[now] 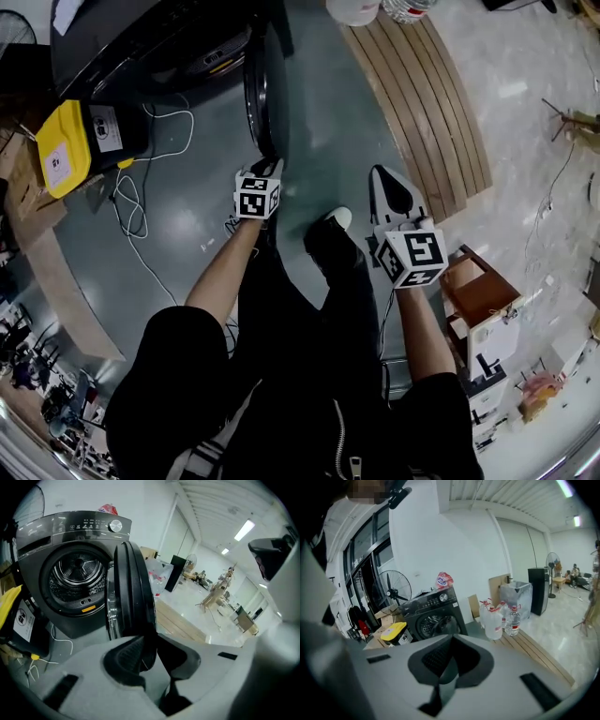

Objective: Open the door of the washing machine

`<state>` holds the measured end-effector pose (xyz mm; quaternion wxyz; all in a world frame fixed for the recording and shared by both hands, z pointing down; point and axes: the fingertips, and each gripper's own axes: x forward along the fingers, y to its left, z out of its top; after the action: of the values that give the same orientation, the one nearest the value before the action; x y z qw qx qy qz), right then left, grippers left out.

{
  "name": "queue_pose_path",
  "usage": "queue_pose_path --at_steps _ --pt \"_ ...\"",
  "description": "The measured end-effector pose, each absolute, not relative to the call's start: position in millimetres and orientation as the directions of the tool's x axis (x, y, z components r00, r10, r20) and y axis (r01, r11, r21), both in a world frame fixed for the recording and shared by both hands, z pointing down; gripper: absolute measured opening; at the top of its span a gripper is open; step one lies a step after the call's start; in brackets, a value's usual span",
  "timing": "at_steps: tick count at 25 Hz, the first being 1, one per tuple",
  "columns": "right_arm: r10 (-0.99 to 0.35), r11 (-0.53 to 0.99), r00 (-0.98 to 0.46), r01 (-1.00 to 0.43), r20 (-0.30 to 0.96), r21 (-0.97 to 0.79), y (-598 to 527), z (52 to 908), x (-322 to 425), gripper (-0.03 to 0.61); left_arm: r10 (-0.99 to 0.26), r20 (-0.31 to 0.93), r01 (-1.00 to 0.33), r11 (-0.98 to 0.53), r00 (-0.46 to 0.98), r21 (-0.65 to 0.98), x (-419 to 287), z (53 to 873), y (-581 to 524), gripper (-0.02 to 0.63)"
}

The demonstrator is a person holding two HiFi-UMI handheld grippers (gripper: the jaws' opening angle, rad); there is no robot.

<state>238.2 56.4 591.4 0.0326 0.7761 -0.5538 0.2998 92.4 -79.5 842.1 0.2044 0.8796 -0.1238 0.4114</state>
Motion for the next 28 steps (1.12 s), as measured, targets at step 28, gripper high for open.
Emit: queue_pose_path --at_steps 28 --pt "-0.886 -0.328 0.188 -0.900 0.423 -0.287 147.1 508.2 299.9 0.003 -0.125 0.627 -0.409 -0.850 0.769 0.332 215.0 696.5 1.9 0.003"
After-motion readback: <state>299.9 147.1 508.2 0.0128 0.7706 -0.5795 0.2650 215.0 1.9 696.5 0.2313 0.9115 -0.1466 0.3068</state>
